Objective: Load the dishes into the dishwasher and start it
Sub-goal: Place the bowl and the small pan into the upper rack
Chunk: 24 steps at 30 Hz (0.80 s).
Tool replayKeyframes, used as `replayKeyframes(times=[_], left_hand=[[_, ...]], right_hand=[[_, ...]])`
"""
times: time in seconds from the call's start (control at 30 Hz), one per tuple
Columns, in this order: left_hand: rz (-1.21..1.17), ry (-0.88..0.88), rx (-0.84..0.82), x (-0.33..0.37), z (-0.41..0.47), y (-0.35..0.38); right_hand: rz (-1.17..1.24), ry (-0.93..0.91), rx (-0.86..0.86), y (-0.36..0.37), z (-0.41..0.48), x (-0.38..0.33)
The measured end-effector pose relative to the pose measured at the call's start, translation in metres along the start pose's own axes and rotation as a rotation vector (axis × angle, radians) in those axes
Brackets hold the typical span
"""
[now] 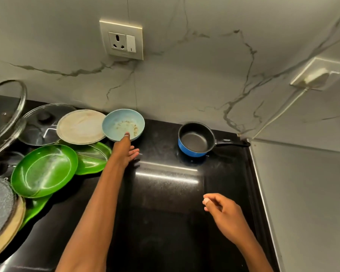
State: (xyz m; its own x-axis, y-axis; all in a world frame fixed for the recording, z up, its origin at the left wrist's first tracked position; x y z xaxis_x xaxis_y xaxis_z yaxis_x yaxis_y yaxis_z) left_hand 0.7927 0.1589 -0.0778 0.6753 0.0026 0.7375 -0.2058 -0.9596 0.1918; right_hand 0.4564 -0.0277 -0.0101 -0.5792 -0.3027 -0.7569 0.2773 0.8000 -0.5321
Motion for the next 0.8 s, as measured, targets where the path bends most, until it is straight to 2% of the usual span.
replayKeyframes(times=[0.1, 0.17, 0.33, 0.43, 0.6, 0.7, 0.8], left_hand=[[-0.168, -0.056, 0.023, -0.007, 0.018, 0.002], [-0.236, 0.006, 0.060, 0.000, 0.024, 0.000], [-0.249, 0.121, 0.163, 0.010, 0.004, -0.007], [-0.189, 0.145, 0.143, -0.002, -0.034, -0.004], [-0.160, 0.146, 0.069, -0.041, -0.112, 0.009], [-0.116, 0.103, -0.005, -0.058, -0.138, 0.025], [-0.091, 0.083, -0.049, -0.063, -0.149, 0.037]], right_hand=[[0.008, 0.005, -0.009, 0.002, 0.008, -0.001], [0.016, 0.010, -0.022, 0.004, 0.012, -0.004], [-0.016, 0.011, -0.062, 0.005, 0.026, -0.011], [-0.069, 0.030, 0.032, -0.018, 0.047, -0.014], [-0.431, -0.029, 0.372, -0.096, 0.113, -0.036], [-0.599, 0.016, 0.395, -0.128, 0.154, -0.050], [-0.753, 0.051, 0.323, -0.138, 0.189, -0.055]])
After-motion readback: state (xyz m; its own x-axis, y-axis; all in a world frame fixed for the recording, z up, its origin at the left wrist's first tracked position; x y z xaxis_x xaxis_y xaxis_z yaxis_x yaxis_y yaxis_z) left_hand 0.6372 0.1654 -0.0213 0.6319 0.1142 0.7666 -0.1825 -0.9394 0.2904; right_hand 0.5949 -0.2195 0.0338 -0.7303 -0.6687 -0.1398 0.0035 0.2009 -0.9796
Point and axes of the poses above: each hand's wrist, its own z-axis towards the middle knuckle, its own y-axis out of the palm, x = y × z, the point moved 10 cm from there along z, towards the middle knuckle, and after that the axes turned 5 degrees about -x, right-handed, at the moved point
